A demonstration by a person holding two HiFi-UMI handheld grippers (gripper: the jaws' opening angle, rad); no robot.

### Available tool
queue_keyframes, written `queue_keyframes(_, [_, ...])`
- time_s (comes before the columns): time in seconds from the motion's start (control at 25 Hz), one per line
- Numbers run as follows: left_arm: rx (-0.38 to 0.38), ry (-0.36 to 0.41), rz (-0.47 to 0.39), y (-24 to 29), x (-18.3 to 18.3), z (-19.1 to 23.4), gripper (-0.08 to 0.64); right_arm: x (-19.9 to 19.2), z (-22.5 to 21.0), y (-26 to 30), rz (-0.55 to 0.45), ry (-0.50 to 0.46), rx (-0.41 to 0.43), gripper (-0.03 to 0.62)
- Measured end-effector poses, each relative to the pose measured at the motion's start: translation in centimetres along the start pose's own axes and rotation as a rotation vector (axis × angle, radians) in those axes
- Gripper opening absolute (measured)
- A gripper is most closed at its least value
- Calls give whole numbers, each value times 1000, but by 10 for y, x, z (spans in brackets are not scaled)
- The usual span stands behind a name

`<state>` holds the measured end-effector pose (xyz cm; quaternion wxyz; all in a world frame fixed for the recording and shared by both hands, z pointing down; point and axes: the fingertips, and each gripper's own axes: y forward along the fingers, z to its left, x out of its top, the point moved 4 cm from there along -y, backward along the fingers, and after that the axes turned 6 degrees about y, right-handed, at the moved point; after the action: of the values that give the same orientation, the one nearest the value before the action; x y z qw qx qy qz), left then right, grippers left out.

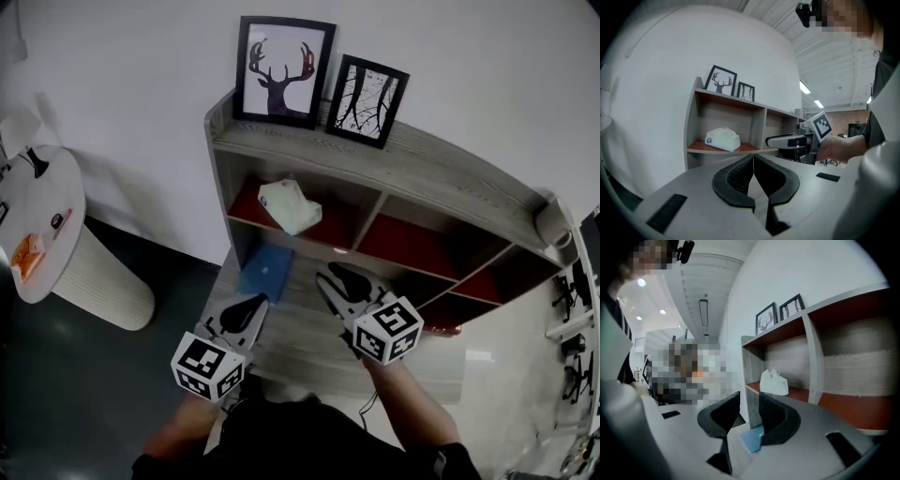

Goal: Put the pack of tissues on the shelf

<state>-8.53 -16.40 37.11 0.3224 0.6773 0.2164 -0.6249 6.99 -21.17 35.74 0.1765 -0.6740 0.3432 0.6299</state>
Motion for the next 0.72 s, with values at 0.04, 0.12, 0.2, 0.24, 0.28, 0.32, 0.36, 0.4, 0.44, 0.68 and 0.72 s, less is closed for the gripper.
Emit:
queue_keyframes(0.04, [1, -2, 3, 0, -1, -11, 17, -3, 1, -13, -3, 8, 13, 113])
queue_keyframes(0.12, [9, -3, 10, -1, -1, -32, 17, -9, 4, -36, -11, 26, 42, 112])
queue_keyframes(0.2, [15, 1, 19, 0, -1, -49, 17, -13, 6, -58, -24, 43, 67, 112])
queue_keyframes(0.24, [15, 4, 23, 1, 0, -58, 17, -15, 6, -68, -31, 50, 76, 112])
queue_keyframes(0.28, [13, 7, 25, 2, 2, -65, 17, -16, 6, -78, -38, 55, 83, 112])
queue_keyframes(0.32, [10, 10, 24, 3, 4, -73, 17, -17, 6, -88, -43, 59, 89, 112])
queue_keyframes(0.36, [5, 13, 22, 3, 6, -79, 17, -18, 6, -97, -49, 63, 93, 112])
queue_keyframes(0.4, [0, 17, 20, 3, 8, -85, 17, -18, 8, -105, -56, 67, 97, 112])
queue_keyframes(0.44, [-6, 22, 17, 2, 11, -89, 17, -18, 9, -114, -64, 72, 99, 112])
queue_keyframes(0.68, [-82, 30, 6, -1, 15, -103, 17, -27, 18, -150, -106, 127, 61, 103])
queue_keyframes(0.72, [-93, 30, 7, -2, 14, -103, 17, -30, 20, -153, -111, 149, 51, 100])
